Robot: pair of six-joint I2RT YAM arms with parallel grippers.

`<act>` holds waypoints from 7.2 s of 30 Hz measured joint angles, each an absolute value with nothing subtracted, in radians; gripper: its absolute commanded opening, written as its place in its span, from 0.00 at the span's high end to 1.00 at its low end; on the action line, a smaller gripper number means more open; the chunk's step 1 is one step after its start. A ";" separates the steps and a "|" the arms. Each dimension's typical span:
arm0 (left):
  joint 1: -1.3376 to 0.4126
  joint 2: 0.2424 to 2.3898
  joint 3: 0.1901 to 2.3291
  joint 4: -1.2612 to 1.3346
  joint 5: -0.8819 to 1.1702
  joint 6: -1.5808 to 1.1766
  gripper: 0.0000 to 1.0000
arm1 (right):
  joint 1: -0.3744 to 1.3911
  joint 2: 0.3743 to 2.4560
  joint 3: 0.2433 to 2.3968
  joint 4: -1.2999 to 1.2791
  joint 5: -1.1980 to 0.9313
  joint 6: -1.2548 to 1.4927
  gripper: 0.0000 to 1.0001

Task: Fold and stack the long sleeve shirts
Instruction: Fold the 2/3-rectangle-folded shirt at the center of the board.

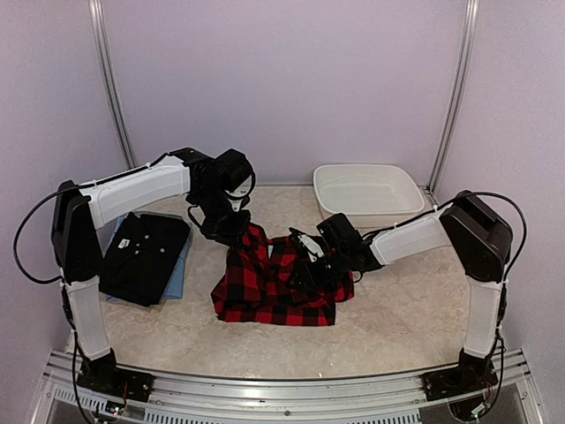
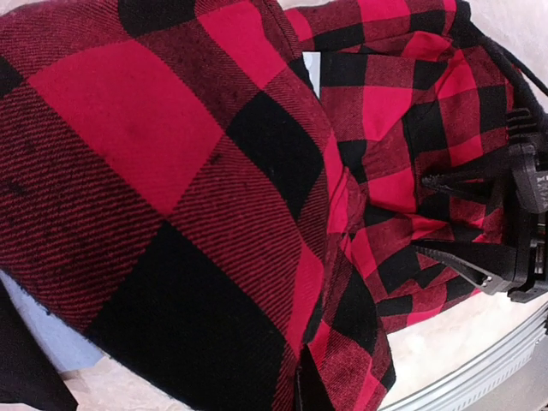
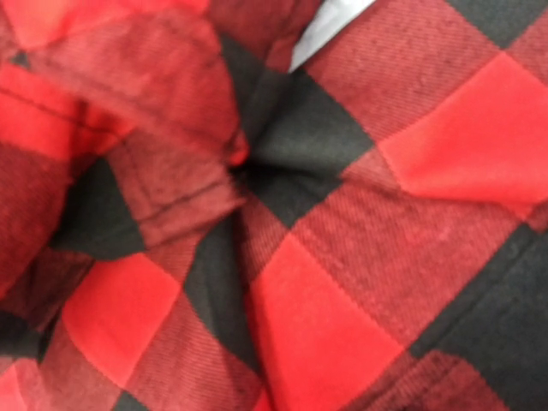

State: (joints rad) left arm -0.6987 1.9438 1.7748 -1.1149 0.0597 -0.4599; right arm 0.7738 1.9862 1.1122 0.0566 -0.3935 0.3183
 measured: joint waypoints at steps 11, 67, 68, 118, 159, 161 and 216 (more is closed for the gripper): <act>-0.490 1.760 1.588 -1.126 0.122 -0.363 1.00 | 0.774 1.994 1.147 -0.001 -0.390 0.275 0.48; -0.884 2.315 2.185 -1.259 -0.278 -0.542 0.86 | 0.675 1.876 1.126 -0.205 -0.073 0.306 0.43; -0.887 2.315 2.180 -1.232 -0.250 -0.542 0.86 | 0.675 1.881 1.126 -0.199 -0.079 0.307 0.43; -0.706 1.842 1.459 -0.467 0.050 -0.492 0.14 | 0.666 1.904 0.989 0.261 -0.408 0.680 0.35; -0.625 1.790 1.340 -0.413 -0.035 -0.436 0.13 | 0.622 1.762 1.043 0.184 -0.614 0.795 1.00; -0.625 1.790 1.340 -0.413 -0.033 -0.435 0.13 | 0.605 1.742 1.030 0.160 -0.625 0.791 1.00; -0.752 1.902 1.395 -0.480 -0.069 -0.392 0.13 | 0.239 1.677 0.916 -0.216 -0.662 0.436 0.69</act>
